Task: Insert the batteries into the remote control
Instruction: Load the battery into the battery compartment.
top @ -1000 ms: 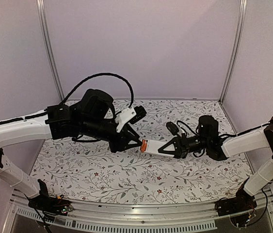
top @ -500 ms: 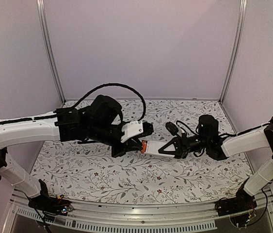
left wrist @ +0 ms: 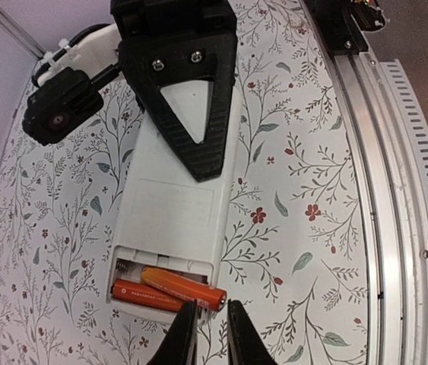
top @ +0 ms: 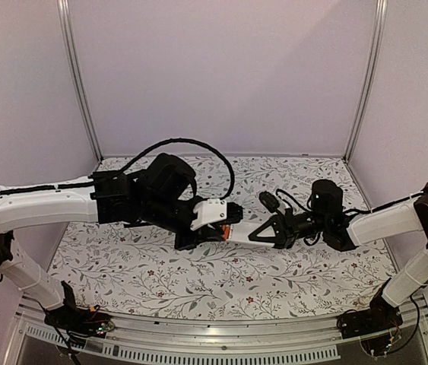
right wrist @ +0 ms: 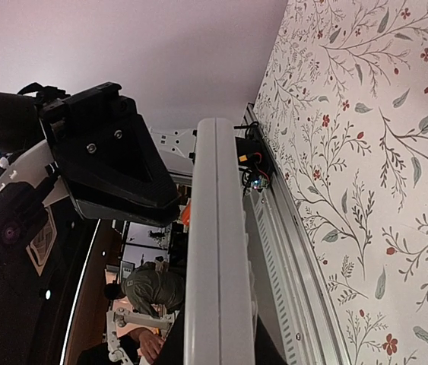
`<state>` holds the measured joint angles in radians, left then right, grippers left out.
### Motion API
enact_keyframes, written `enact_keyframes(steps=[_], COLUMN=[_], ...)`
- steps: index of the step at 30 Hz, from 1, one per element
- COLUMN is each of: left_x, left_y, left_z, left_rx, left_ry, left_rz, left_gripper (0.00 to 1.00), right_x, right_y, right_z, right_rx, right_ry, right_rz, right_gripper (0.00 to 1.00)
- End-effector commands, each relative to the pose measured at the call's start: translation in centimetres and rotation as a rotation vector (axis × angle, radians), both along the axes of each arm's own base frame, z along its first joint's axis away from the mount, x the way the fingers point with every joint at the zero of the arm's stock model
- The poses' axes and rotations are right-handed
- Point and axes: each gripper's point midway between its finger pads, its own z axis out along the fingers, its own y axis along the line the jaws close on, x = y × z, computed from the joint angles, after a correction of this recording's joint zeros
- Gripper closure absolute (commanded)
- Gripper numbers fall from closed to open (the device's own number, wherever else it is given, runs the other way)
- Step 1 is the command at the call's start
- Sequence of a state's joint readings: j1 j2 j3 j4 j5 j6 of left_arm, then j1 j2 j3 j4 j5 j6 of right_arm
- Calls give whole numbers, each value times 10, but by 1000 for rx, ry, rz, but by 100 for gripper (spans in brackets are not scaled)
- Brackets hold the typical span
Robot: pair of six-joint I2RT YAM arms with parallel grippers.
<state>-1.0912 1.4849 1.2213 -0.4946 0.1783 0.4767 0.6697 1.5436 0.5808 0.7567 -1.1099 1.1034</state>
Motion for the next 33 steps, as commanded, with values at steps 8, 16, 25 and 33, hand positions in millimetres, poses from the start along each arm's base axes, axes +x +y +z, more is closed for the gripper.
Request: enact_keyframes(steps=[8,16,25,33], left_x=[-2,8,14,-1], left_y=[-7,-7,-2,5], left_z=[-12,-12,-16,6], left_rx=[36,43,80,26], left_ry=[-18,-59,-80,-65], left_rz=[-14,19,50,1], left_gripper=[83,87,82,43], right_x=[-3,-5,-6,-8], right_y=[5,6,6,5], right_z=[11,12,11,9], right_rx=[39,43,44,40], right_ry=[-41,-39,-33,-26], right_rz=[27,33,41,47], right_gripper=[100,100,100,100])
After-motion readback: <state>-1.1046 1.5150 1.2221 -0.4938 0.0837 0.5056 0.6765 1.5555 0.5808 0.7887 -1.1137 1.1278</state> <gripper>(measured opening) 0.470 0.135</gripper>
